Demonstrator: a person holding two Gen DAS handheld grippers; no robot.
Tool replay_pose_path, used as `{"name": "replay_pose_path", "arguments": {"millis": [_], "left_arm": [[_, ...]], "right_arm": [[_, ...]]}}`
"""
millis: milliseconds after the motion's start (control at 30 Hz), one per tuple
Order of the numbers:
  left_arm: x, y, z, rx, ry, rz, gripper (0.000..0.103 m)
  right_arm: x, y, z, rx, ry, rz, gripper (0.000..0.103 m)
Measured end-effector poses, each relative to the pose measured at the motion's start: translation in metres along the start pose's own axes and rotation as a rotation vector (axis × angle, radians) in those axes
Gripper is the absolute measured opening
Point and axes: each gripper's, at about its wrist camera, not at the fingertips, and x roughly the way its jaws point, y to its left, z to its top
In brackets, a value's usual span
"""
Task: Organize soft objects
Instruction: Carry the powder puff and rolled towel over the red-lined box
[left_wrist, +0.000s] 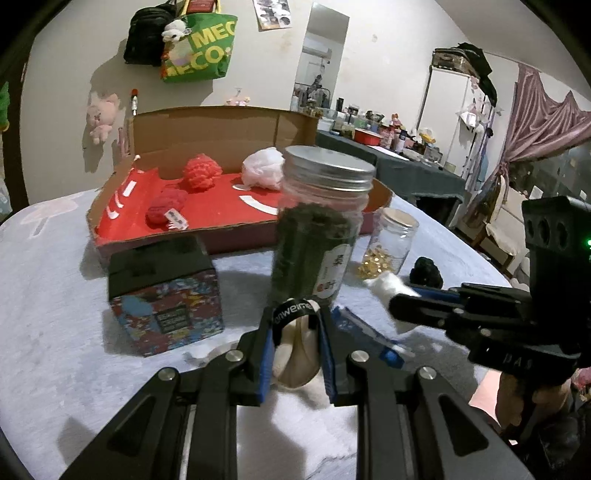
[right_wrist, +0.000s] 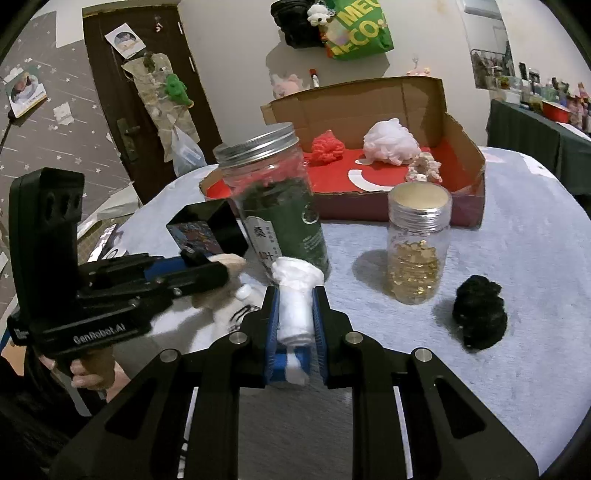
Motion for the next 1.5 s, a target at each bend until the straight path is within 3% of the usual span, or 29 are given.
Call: {"name": "replay_pose_path", "arguments": {"millis": [600,967,1500], "left_arm": [[-0.036,0.062,-0.013,-0.075,-0.012,0.140,0.023],[-0.044,0.096,-0.010,-0.066,-0.023,0.202,0.023],[-0.027,0.135,0.020,-0.001,-0.023,0.151,0.023]], "right_arm": [[-0.024,-0.037,-0.001,0.020,-0.009,-0.101,0.017],[-0.037,-0.067,0.002,0.031,-0.007,-0.156,0.017],[-0.032,-0.094,0.033,-0.028,0.031,-0.160,0.017]]}}
